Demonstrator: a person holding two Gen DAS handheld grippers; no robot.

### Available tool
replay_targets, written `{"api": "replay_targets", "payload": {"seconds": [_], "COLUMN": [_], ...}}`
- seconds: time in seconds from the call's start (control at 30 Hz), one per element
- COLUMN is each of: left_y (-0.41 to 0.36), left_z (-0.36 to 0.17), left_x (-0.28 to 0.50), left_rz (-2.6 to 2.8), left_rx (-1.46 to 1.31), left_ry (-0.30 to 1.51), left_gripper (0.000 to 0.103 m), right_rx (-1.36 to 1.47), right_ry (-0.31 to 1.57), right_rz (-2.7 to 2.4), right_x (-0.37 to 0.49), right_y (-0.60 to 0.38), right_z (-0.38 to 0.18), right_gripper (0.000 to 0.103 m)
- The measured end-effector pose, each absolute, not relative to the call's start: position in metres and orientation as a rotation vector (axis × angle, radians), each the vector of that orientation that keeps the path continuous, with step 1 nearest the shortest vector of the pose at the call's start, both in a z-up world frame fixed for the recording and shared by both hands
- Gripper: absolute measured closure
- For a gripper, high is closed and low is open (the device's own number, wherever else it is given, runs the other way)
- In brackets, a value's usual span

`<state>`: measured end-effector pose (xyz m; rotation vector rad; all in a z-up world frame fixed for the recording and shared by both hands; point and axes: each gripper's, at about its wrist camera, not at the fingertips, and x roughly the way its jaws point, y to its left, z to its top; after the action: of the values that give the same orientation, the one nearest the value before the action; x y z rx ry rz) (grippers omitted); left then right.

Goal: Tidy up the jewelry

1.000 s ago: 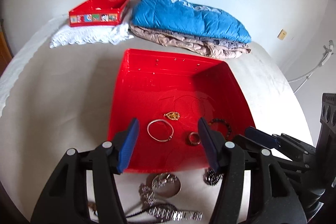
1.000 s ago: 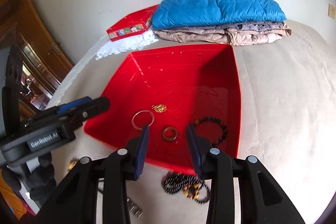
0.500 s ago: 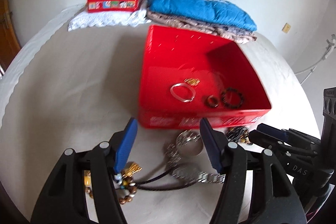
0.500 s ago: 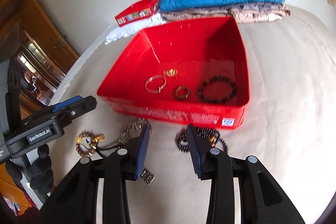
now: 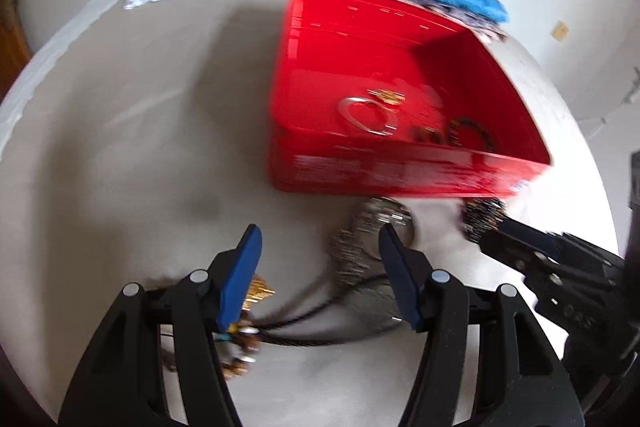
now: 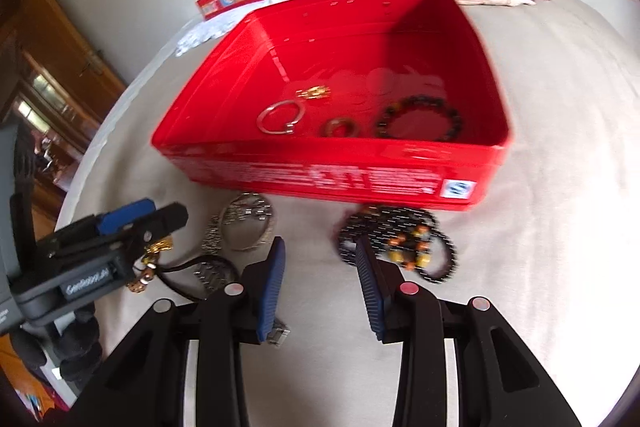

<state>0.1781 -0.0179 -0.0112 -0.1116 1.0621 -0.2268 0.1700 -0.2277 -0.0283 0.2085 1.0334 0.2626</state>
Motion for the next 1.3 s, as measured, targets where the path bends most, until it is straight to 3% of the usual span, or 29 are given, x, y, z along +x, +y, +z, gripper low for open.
{"api": "replay_targets", "payload": {"seconds": [0.63, 0.83, 0.9, 1.0, 1.3], "left_y": [-0.077, -0.085, -0.086, -0.084, -0.074], "left_z": [-0.033, -0.039, -0.039, -0.040, -0.025], "left_x": [0.196, 0.200, 0.200, 0.201, 0.182], "left_rz": [-0.341, -0.333, -0.320, -0.335, -0.359], "left_rx": [-0.053, -0.011, 0.005, -0.013, -0.040], "left_ry": [1.159, 1.165, 1.159, 1.165, 1.120], "left_gripper": [0.078, 0.079, 0.093, 0.102, 0.103], "right_rx": [0.263, 0.270, 0.275, 0.281, 0.294], "right_ry": [1.035, 1.043, 1.046, 1.049, 1.048], "right_rz": [0.241, 0.254, 0.254, 0.250, 0.242], "right_x": [0.163, 0.166, 0.168, 0.169, 0.170], "right_y": [-0.272, -0.272, -0.272, -0.274, -0.277], "right_z": [-0.036, -0.039, -0.040, -0.040, -0.040], "right_gripper": [0.066, 0.066, 0.066, 0.066, 0.066]}}
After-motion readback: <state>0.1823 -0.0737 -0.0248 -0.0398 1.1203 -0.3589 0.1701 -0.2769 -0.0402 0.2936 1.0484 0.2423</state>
